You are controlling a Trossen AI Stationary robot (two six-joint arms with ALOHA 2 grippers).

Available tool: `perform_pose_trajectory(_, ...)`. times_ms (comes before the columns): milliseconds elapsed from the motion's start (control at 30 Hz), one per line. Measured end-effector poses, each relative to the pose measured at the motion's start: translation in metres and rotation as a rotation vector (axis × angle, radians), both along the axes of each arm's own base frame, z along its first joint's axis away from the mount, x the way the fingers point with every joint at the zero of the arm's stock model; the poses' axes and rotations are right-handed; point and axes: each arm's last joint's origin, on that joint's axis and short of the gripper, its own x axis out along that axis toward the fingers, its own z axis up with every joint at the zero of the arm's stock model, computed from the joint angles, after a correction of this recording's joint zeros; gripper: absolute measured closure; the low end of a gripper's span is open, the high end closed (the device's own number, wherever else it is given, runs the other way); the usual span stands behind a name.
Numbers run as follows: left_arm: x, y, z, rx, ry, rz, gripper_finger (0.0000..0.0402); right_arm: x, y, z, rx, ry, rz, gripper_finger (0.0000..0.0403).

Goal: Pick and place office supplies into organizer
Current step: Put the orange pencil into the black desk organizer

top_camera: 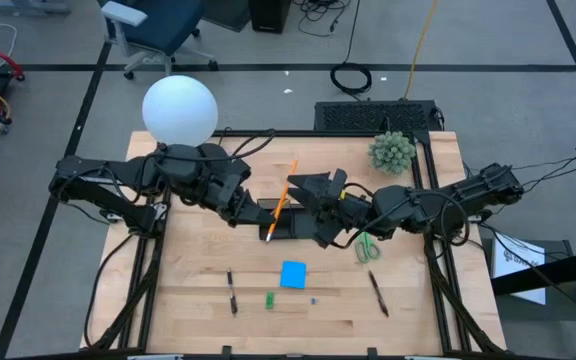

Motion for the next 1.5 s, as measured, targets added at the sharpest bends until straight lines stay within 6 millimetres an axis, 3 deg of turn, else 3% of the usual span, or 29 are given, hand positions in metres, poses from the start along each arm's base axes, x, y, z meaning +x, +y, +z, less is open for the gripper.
perform_pose_trajectory(600,0.002,0.0,0.001,-0.008,-0.015,-0.008,0.0401,0.011,0.004,-0.007,0.009,-0.013,0.054,0.0194)
perform_pose_trajectory(1133,0.002,0.0,0.003,-0.018,-0.028,-0.006,0.0401,0.011,0.004,-0.008,0.093,-0.04,0.056,0.0386)
perform_pose_trajectory(1500,0.002,0.0,0.002,-0.015,-0.029,0.002,0.04,0.01,0.003,-0.008,0.126,-0.047,0.012,0.0393)
